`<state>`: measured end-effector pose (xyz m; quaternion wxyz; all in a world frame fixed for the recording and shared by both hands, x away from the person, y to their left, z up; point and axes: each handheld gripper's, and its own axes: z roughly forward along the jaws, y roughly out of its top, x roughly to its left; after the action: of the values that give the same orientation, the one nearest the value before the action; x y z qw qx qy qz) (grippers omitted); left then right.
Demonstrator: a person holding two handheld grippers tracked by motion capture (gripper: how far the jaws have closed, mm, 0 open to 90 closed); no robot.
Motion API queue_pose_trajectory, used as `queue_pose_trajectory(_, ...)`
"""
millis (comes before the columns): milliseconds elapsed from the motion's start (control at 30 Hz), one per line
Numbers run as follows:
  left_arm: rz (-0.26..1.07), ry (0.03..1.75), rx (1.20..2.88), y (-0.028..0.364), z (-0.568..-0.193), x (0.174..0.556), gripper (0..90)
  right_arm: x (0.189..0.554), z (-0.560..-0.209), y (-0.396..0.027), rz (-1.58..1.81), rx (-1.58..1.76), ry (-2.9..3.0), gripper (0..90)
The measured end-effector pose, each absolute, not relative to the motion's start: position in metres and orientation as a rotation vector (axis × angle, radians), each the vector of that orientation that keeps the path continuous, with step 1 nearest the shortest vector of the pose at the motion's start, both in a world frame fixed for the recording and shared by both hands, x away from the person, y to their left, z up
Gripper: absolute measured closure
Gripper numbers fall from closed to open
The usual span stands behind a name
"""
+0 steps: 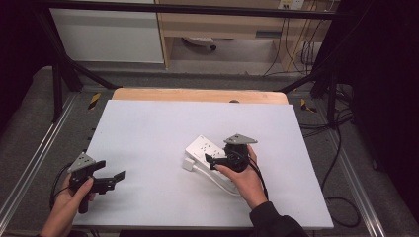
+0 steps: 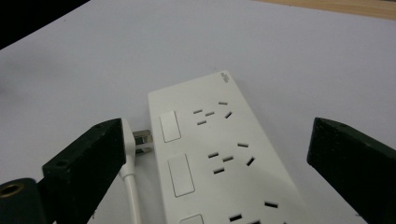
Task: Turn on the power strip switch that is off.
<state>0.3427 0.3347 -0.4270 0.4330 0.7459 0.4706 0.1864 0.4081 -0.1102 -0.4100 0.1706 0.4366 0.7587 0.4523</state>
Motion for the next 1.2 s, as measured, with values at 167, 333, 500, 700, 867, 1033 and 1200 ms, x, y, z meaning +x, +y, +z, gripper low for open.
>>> queue_pose_trajectory(167, 0.464, 1.173, 1.859, 0.334, -0.427, 0.342, 7.9, 0.411, -0.401, -0.115, 1.278, 1.233, 2.124, 4.1)
queue_pose_trajectory(333, 0.462, 1.174, 1.86, 0.334, -0.427, 0.342, 7.9, 0.413, -0.392, -0.123, 1.291, 1.223, 2.088, 3.5)
queue_pose_trajectory(500, 0.46, 1.175, 1.86, 0.334, -0.427, 0.342, 7.9, 0.416, -0.383, -0.134, 1.305, 1.224, 2.044, 3.3)
queue_pose_trajectory(700, 0.461, 1.175, 1.867, 0.334, -0.427, 0.342, 7.9, 0.417, -0.378, -0.144, 1.324, 1.234, 2.003, 3.2)
queue_pose_trajectory(867, 0.459, 1.177, 1.866, 0.334, -0.427, 0.343, 7.9, 0.417, -0.375, -0.15, 1.331, 1.23, 1.977, 3.2)
queue_pose_trajectory(1033, 0.459, 1.174, 1.868, 0.334, -0.428, 0.343, 7.9, 0.416, -0.37, -0.157, 1.341, 1.224, 1.95, 3.6)
queue_pose_trajectory(1200, 0.458, 1.173, 1.868, 0.334, -0.428, 0.343, 7.9, 0.414, -0.364, -0.167, 1.352, 1.222, 1.926, 3.4)
